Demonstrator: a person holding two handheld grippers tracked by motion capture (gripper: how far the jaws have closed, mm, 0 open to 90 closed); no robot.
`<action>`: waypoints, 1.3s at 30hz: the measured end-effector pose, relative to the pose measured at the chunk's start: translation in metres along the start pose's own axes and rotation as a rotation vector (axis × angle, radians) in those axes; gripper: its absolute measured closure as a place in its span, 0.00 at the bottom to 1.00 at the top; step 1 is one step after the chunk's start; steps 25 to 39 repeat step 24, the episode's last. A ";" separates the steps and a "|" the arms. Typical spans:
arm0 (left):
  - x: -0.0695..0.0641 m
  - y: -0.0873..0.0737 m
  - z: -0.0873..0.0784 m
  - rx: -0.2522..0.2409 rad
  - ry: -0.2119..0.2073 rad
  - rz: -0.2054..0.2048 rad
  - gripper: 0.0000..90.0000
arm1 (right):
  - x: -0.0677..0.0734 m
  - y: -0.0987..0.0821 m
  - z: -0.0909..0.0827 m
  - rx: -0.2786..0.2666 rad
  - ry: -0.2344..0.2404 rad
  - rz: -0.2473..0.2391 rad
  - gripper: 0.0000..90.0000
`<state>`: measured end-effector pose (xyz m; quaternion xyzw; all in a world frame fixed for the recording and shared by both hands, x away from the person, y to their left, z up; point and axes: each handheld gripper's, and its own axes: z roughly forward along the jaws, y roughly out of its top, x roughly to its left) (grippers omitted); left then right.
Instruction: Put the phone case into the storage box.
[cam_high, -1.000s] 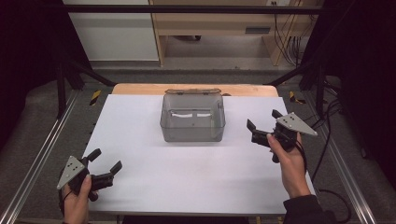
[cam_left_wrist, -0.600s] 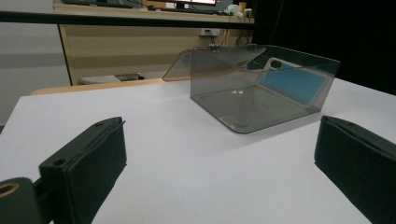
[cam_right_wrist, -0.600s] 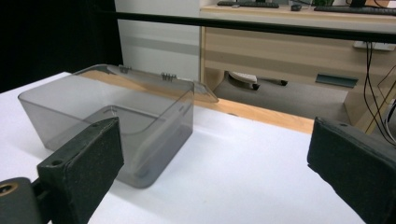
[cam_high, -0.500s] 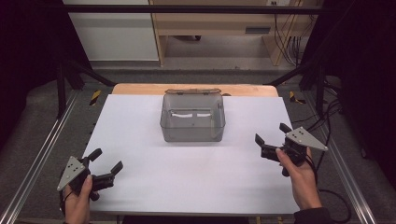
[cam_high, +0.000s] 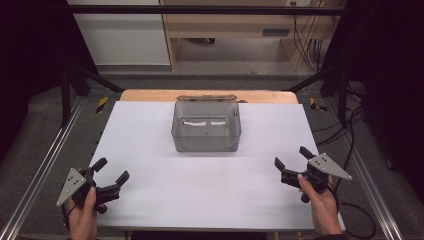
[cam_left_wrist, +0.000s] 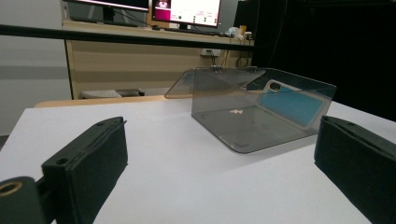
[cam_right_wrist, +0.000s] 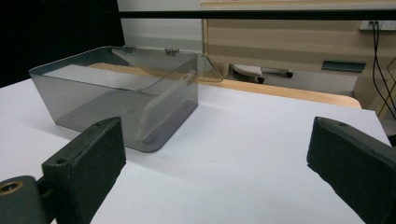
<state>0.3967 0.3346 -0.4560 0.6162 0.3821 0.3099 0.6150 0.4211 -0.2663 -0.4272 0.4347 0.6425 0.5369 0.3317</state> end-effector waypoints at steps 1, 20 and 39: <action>0.000 0.000 0.000 -0.004 -0.002 0.000 0.03 | 0.001 -0.002 0.000 -0.004 0.002 0.001 0.05; -0.012 -0.004 0.013 -0.009 -0.039 0.020 0.03 | 0.033 -0.027 0.026 -0.053 0.054 -0.096 0.05; -0.012 -0.005 0.015 0.010 -0.036 0.008 0.03 | 0.032 -0.036 0.032 0.017 0.014 -0.107 0.05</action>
